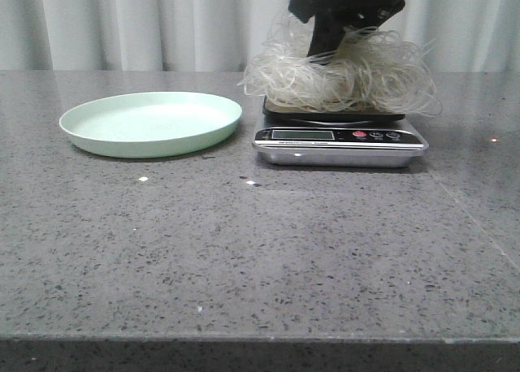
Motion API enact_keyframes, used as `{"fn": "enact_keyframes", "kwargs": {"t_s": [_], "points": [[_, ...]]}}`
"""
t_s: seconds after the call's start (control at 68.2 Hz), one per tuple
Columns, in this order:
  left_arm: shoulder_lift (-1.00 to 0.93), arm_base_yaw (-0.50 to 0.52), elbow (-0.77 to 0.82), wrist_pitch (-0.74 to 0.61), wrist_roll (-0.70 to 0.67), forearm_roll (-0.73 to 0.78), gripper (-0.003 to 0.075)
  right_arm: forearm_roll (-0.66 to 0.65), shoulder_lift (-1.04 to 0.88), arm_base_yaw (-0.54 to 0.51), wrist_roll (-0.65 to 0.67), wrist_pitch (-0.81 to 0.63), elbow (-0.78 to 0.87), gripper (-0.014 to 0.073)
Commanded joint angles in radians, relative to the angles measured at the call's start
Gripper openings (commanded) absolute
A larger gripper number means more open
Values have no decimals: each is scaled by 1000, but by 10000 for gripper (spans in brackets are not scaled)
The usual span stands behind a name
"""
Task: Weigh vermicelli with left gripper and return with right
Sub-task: 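Lift the vermicelli with the right gripper and carry it toward the plate, then lower the vermicelli onto the green plate and open the right gripper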
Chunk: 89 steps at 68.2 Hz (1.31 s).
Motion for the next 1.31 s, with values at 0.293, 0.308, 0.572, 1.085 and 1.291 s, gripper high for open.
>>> {"fn": "enact_keyframes", "kwargs": {"t_s": [0.293,0.308,0.572,1.085,1.291], "points": [[10,2,-28,-86,-10,-6,137,64,-90,-1,0,161,-335,151],[10,2,-28,-86,-10,-6,137,64,-90,-1,0,161,-335,151],[10,2,-28,-86,-10,-6,137,278,-18,45,-1,117,-465,151],[10,2,-28,-86,-10,-6,137,284,225,239,-1,-20,-485,151],[10,2,-28,-86,-10,-6,137,284,259,242,-1,-21,-485,151]]}}
